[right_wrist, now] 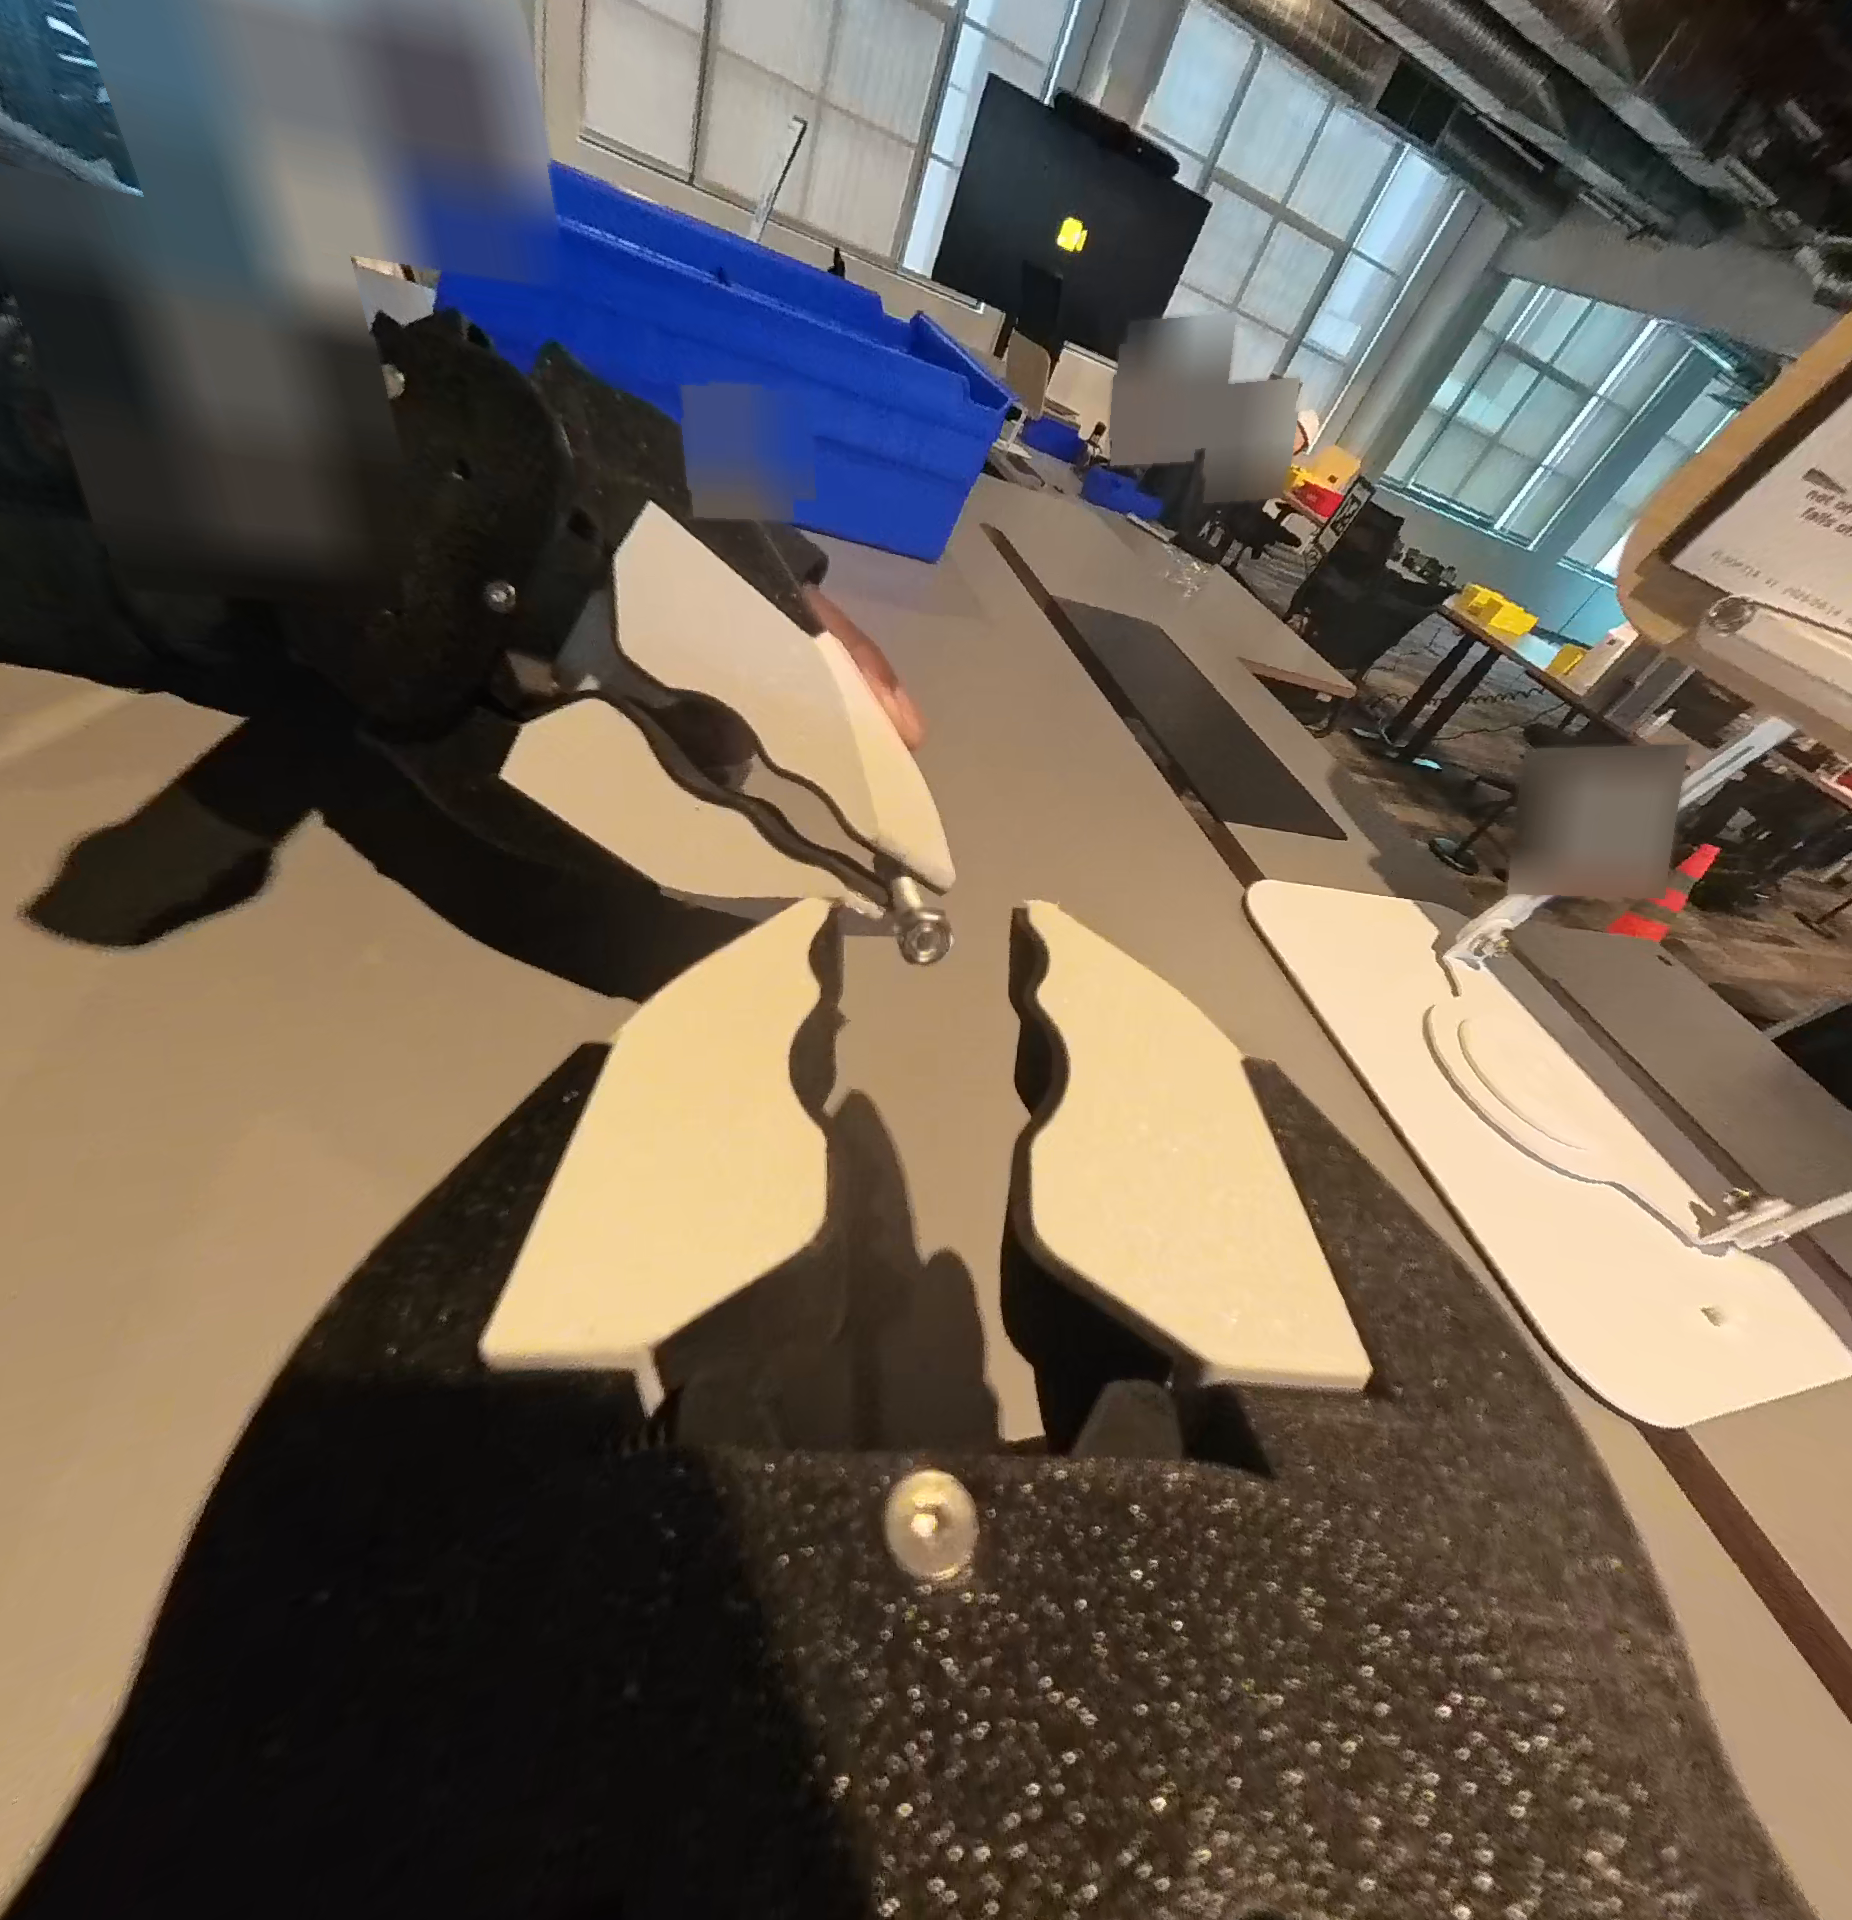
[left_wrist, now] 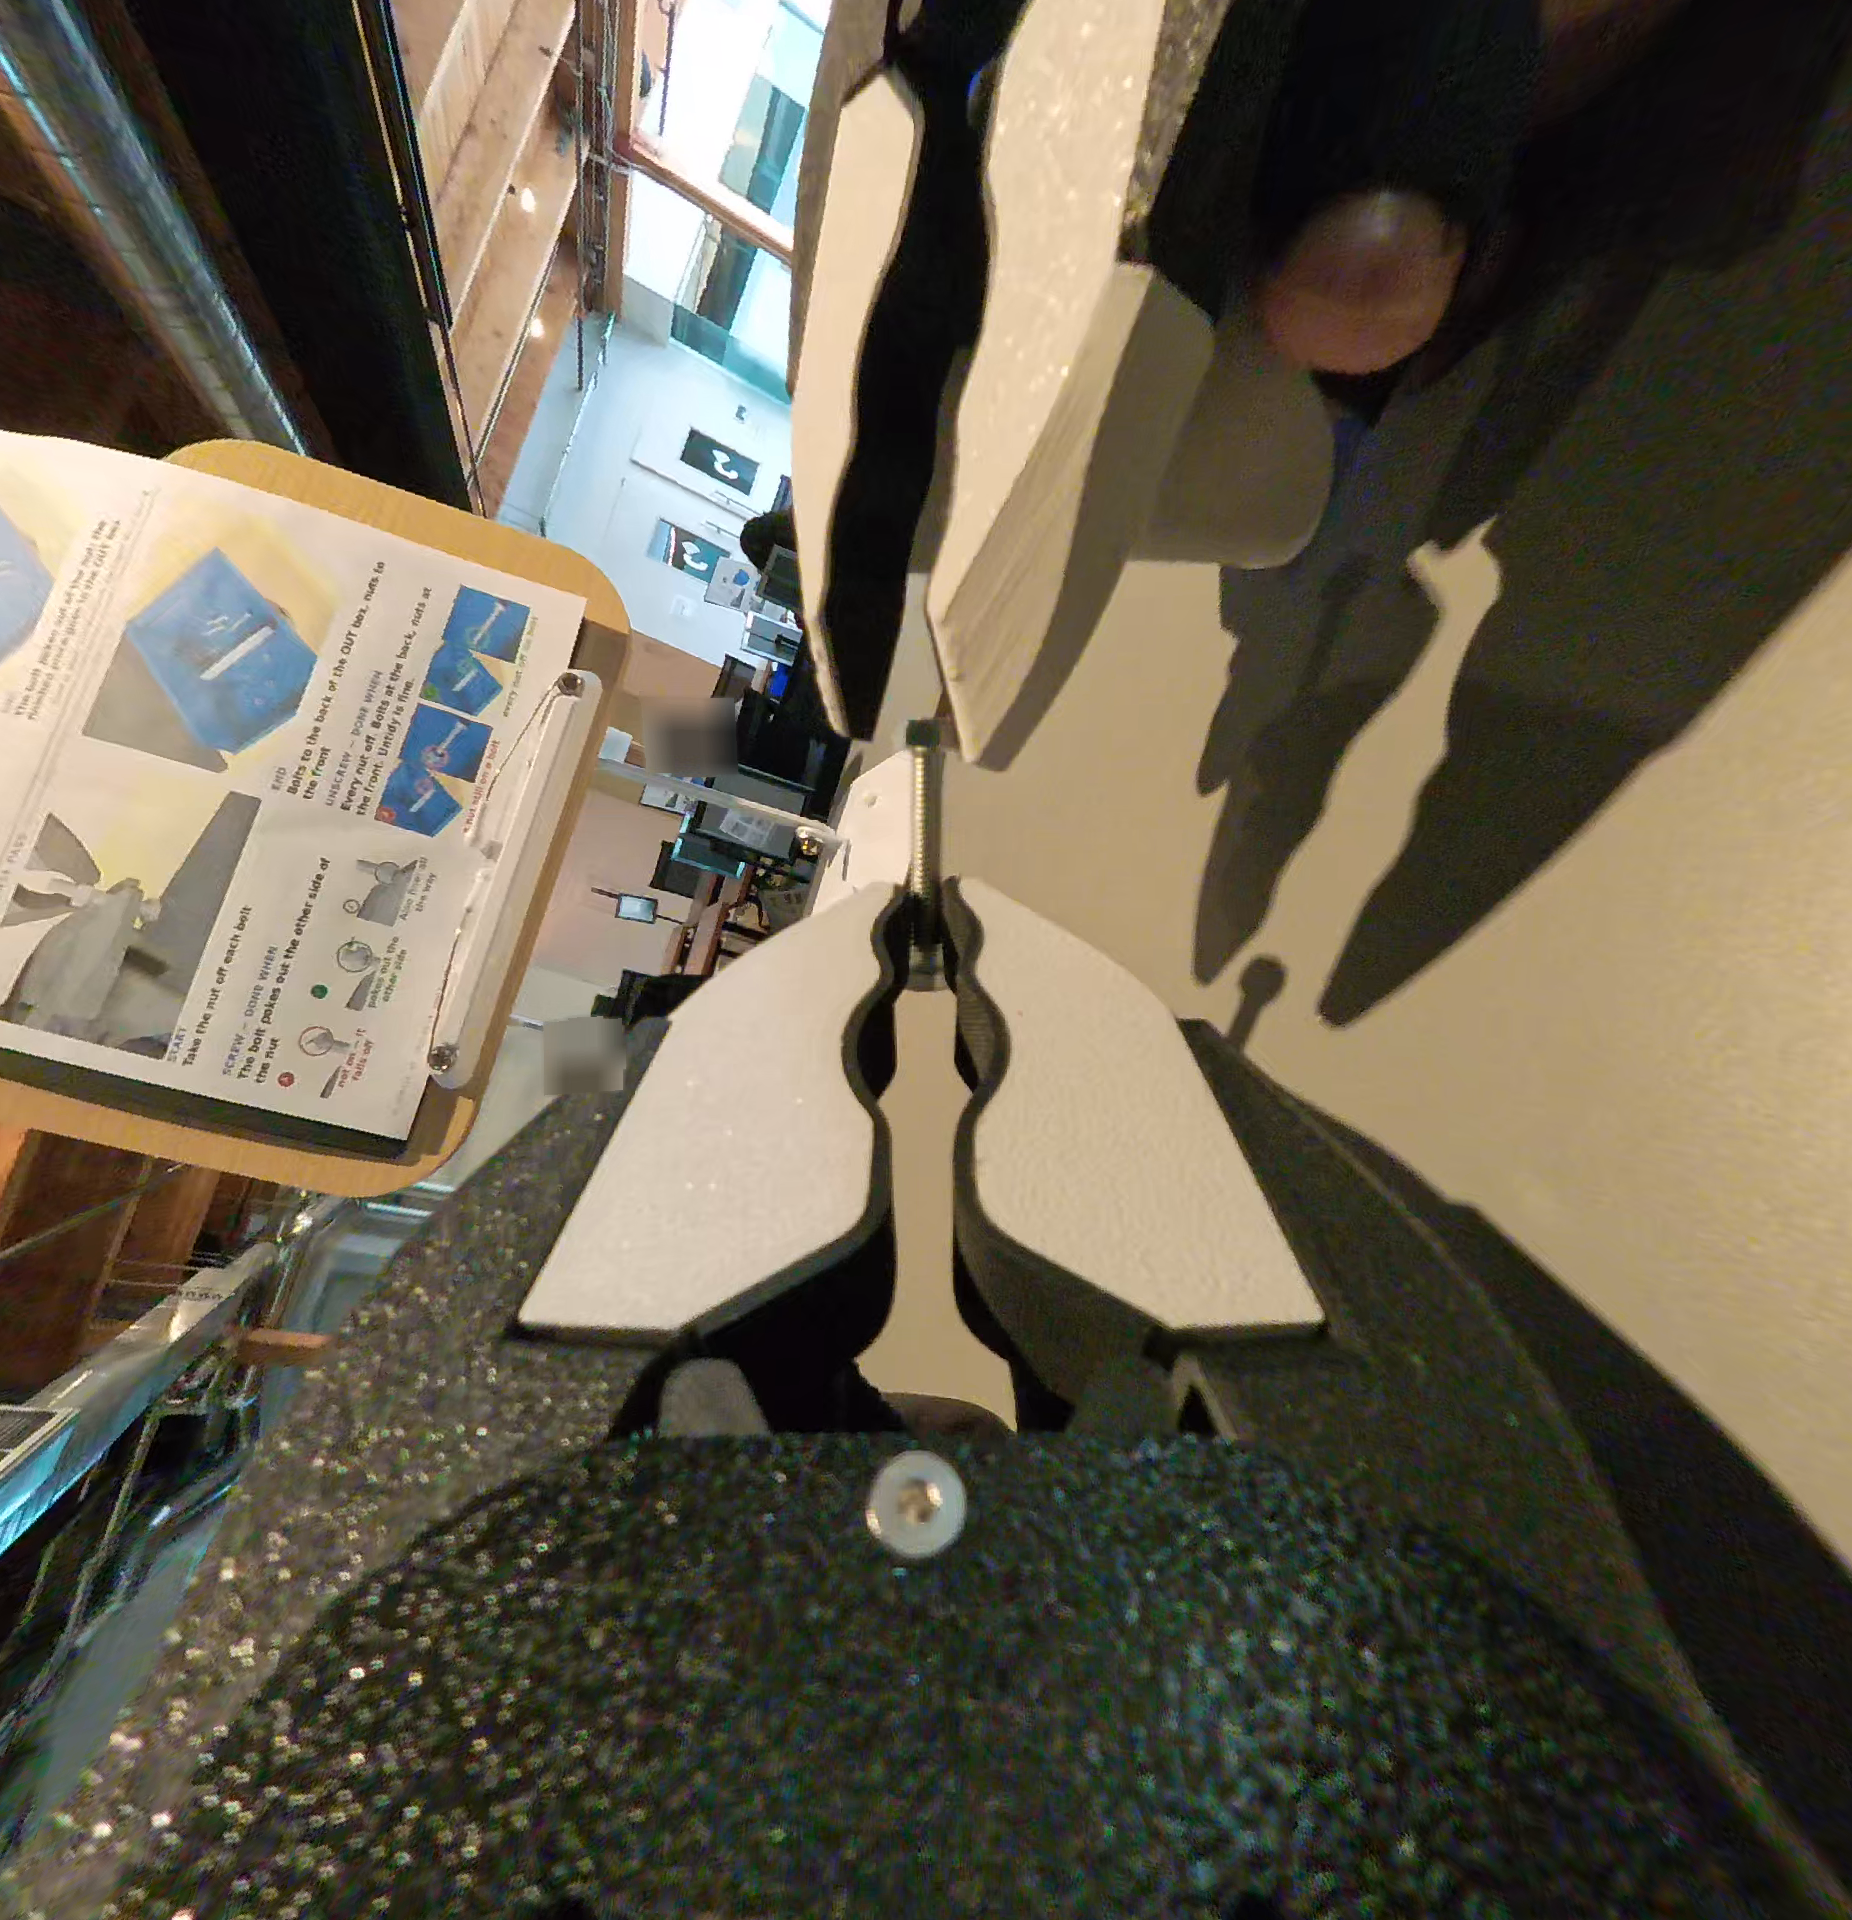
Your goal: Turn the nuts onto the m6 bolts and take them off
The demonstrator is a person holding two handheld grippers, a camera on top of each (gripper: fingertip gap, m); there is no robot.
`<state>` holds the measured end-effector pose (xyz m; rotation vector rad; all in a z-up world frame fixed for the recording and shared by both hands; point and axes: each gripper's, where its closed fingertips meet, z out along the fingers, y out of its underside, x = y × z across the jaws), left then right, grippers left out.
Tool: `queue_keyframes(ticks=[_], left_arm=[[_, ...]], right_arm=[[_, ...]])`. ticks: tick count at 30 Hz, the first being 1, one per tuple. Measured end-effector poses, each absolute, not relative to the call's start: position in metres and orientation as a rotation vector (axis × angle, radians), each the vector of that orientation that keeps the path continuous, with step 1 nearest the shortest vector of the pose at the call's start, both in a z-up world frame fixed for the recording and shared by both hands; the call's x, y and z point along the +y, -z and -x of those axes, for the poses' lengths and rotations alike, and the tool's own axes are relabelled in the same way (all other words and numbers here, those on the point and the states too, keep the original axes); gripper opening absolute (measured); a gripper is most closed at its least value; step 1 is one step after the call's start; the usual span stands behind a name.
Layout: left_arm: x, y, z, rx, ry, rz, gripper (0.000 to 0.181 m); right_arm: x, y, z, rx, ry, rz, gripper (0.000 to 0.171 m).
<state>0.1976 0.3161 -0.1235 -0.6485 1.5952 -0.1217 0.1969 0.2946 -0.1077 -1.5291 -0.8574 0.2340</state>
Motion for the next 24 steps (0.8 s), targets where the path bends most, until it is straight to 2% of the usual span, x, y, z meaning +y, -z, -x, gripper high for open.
queue_keyframes(ticks=[4,7,10,17,21,24], left_arm=[[0.313,0.126,-0.198,1.613,0.143,0.636,0.006],[0.313,0.13,-0.198,1.637,0.134,0.624,0.006],[0.316,0.129,-0.197,1.64,0.062,0.603,0.006],[0.324,0.124,-0.194,1.609,-0.026,0.587,0.006],[0.326,0.124,-0.194,1.597,0.048,0.646,0.006],[0.324,0.126,-0.194,1.612,0.095,0.66,0.006]], right_arm=[[0.294,0.119,-0.196,-0.935,-0.155,1.556,0.028],[0.296,0.126,-0.198,-0.962,-0.08,1.576,0.01],[0.299,0.129,-0.199,-0.922,-0.086,1.642,0.01],[0.302,0.127,-0.192,-0.492,-0.733,1.903,0.01],[0.302,0.117,-0.206,-0.657,-0.44,1.752,0.028],[0.297,0.117,-0.207,-0.834,-0.181,1.622,0.03]])
